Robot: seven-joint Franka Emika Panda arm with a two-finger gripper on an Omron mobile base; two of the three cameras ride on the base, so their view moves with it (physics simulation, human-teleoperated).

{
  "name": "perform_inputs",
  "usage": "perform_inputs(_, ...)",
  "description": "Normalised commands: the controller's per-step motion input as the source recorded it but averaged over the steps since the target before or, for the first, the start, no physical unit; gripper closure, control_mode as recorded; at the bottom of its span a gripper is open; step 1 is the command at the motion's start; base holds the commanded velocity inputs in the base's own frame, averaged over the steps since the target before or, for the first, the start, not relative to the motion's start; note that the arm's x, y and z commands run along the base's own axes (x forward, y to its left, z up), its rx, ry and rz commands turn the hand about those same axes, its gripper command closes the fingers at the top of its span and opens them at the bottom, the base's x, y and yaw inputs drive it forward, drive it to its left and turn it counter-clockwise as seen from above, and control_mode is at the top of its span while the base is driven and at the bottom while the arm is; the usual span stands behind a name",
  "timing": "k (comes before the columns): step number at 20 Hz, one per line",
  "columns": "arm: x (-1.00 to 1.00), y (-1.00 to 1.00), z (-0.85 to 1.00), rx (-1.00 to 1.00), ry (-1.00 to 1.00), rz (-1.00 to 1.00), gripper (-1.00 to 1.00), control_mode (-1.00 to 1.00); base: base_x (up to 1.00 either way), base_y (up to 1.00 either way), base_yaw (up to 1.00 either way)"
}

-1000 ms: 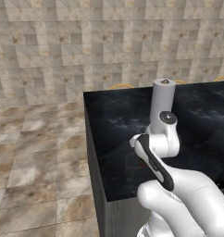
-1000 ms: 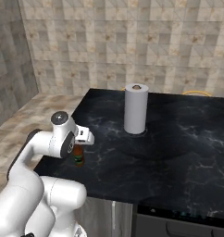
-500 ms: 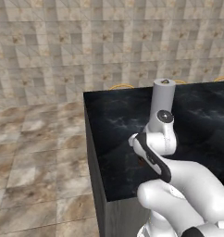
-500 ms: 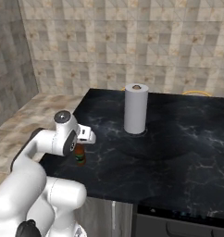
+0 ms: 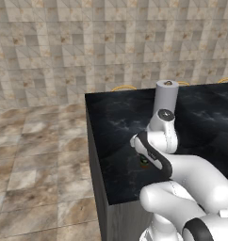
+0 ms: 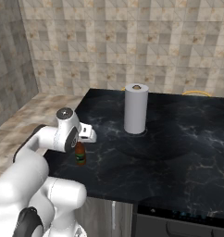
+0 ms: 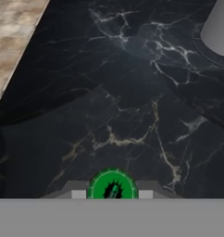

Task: Move the drinks to the dining counter.

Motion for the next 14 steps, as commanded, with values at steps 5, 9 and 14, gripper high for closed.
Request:
perform_inputs(5,0.0,0.0,-0.24,0.0,0.0,0.0,-1.0,-1.0,0.0,0.0,0.0)
perform_inputs(9,0.0,0.0,0.0,0.0,0.0,0.0,-1.0,-1.0,0.0,0.0,0.0)
perform_inputs(14,0.0,0.0,0.0,0.0,0.0,0.0,-1.0,-1.0,0.0,0.0,0.0)
